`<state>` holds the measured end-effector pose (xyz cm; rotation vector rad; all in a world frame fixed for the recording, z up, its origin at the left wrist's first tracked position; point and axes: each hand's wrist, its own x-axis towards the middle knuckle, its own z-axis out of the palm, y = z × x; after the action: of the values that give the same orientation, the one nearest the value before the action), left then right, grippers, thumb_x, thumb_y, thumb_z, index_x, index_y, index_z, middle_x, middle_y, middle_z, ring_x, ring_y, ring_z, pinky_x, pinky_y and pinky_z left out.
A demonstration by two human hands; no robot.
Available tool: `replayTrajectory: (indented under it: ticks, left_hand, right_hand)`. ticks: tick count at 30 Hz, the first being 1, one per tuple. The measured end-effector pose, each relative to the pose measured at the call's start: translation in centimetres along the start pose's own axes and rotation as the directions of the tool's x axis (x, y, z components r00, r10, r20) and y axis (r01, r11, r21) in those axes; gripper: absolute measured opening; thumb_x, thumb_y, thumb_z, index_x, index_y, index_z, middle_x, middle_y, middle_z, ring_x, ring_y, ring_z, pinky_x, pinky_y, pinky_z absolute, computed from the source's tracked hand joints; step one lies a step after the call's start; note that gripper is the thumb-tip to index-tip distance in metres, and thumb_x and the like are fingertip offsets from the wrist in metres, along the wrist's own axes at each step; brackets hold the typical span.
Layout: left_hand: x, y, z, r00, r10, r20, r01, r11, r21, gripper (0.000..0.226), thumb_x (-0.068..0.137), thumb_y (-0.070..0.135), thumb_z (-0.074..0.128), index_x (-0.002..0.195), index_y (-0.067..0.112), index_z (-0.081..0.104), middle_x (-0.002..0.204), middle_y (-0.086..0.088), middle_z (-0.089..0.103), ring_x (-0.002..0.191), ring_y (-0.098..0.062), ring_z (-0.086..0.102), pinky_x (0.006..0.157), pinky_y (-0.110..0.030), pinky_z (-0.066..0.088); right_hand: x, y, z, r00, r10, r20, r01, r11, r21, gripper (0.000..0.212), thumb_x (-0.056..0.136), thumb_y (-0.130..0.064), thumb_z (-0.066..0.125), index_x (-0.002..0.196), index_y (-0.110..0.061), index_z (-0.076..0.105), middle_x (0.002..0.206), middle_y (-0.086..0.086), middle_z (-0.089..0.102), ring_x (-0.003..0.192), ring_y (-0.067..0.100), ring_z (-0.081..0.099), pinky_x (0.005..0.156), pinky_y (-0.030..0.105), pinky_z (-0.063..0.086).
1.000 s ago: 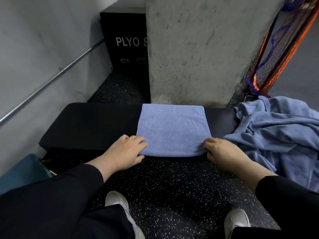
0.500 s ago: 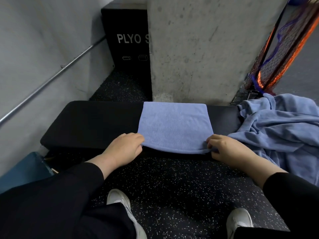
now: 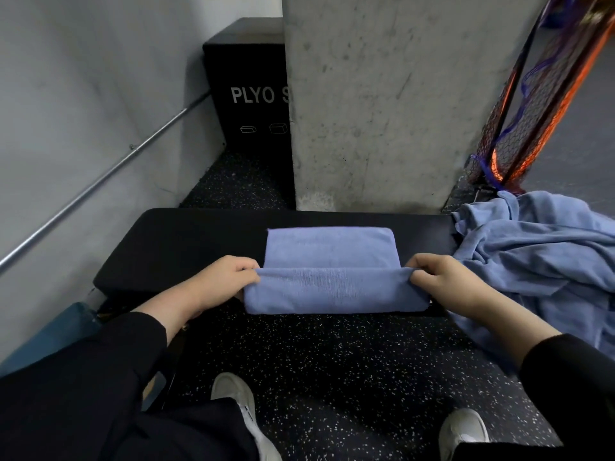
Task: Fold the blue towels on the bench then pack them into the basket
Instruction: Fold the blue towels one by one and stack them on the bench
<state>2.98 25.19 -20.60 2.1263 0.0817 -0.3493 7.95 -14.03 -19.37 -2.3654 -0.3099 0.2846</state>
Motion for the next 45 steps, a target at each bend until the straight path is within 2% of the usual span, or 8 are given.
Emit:
replayTrajectory:
  ticks: [11,16,23,29,32,36,39,45]
  left_hand:
    - [4.8,-0.5,-0.2,0.959,-0.104,-0.265,0.068,0.988,-0.139,0.017,0.081,0.029,0.057,0.067,0.019,0.054,0.068,-0.002,0.049,0.068,-0.02,0.047,0.067,-0.037,0.038]
    - [9.9,-0.9,0.6,0.928,-0.088,-0.362,0.133,0.986,0.103,0.025,0.099,0.022,0.045,0.089,0.002,0.057,0.077,-0.007,0.055,0.07,-0.018,0.046,0.063,-0.035,0.034]
    - [13.4,-1.4,1.0,0.897,0.0,-0.442,0.202,0.889,0.411,0.018,0.1,0.026,0.051,0.09,0.014,0.06,0.081,-0.002,0.062,0.078,-0.024,0.06,0.062,-0.036,0.043]
    - [13.0,-2.0,1.3,0.856,0.212,-0.472,0.136,0.788,0.6,0.042,0.097,0.03,0.062,0.138,0.022,0.053,0.128,-0.006,0.053,0.114,-0.028,0.054,0.094,-0.046,0.047]
    - [12.2,-1.9,1.6,0.859,0.413,-0.302,-0.114,0.731,0.673,0.035,0.095,0.025,0.065,0.13,0.023,0.063,0.128,0.001,0.057,0.114,-0.024,0.054,0.099,-0.044,0.042]
    - [11.4,-2.0,2.9,0.893,0.448,0.04,-0.343,0.621,0.704,0.021,0.096,0.039,0.062,0.115,0.032,0.068,0.121,0.015,0.056,0.116,-0.011,0.05,0.1,-0.033,0.031]
    - [11.2,-2.1,3.1,0.92,0.384,0.08,-0.321,0.62,0.715,0.026,0.098,0.046,0.057,0.121,0.036,0.063,0.122,0.02,0.051,0.118,-0.005,0.045,0.101,-0.029,0.025]
    - [10.7,-2.9,2.3,0.943,0.332,0.011,-0.23,0.628,0.744,0.032,0.101,0.044,0.049,0.132,0.036,0.055,0.129,0.02,0.044,0.127,-0.005,0.038,0.111,-0.031,0.019]
  right_hand:
    - [5.0,-0.2,1.6,0.973,0.129,-0.191,-0.103,0.985,0.137,0.019,0.096,-0.018,0.053,0.088,-0.012,0.069,0.07,0.002,0.065,0.062,0.013,0.051,0.054,0.028,0.037]
    - [9.9,0.5,2.9,0.96,0.184,-0.212,-0.187,0.982,0.003,0.022,0.098,-0.016,0.045,0.105,-0.011,0.065,0.093,0.007,0.065,0.085,0.024,0.056,0.065,0.033,0.035]
    - [13.4,2.7,3.6,0.936,0.237,-0.258,-0.274,0.955,-0.117,0.016,0.098,-0.024,0.049,0.097,-0.013,0.061,0.096,0.012,0.065,0.089,0.031,0.055,0.07,0.033,0.036]
    - [12.7,1.8,4.8,0.922,0.013,-0.387,-0.126,0.955,-0.268,0.038,0.093,-0.027,0.066,0.126,-0.011,0.059,0.118,0.013,0.056,0.108,0.037,0.054,0.084,0.042,0.047]
    - [11.6,-0.4,5.4,0.93,-0.168,-0.328,0.03,0.922,-0.387,0.028,0.093,-0.03,0.065,0.117,-0.015,0.064,0.115,0.008,0.057,0.105,0.033,0.055,0.084,0.044,0.049]
    - [9.5,-3.3,7.6,0.994,-0.106,-0.002,0.095,0.897,-0.432,0.026,0.096,-0.041,0.056,0.114,-0.023,0.063,0.113,-0.003,0.056,0.098,0.025,0.061,0.079,0.037,0.05]
    - [8.2,-3.8,9.6,0.99,-0.056,0.127,0.12,0.803,-0.584,0.031,0.096,-0.04,0.054,0.118,-0.019,0.06,0.118,0.002,0.054,0.106,0.027,0.056,0.086,0.041,0.05]
    - [8.5,-2.4,10.2,0.992,-0.097,0.08,0.126,0.705,-0.698,0.024,0.095,-0.018,0.041,0.117,-0.018,0.05,0.123,0.002,0.049,0.109,0.026,0.052,0.088,0.037,0.042]
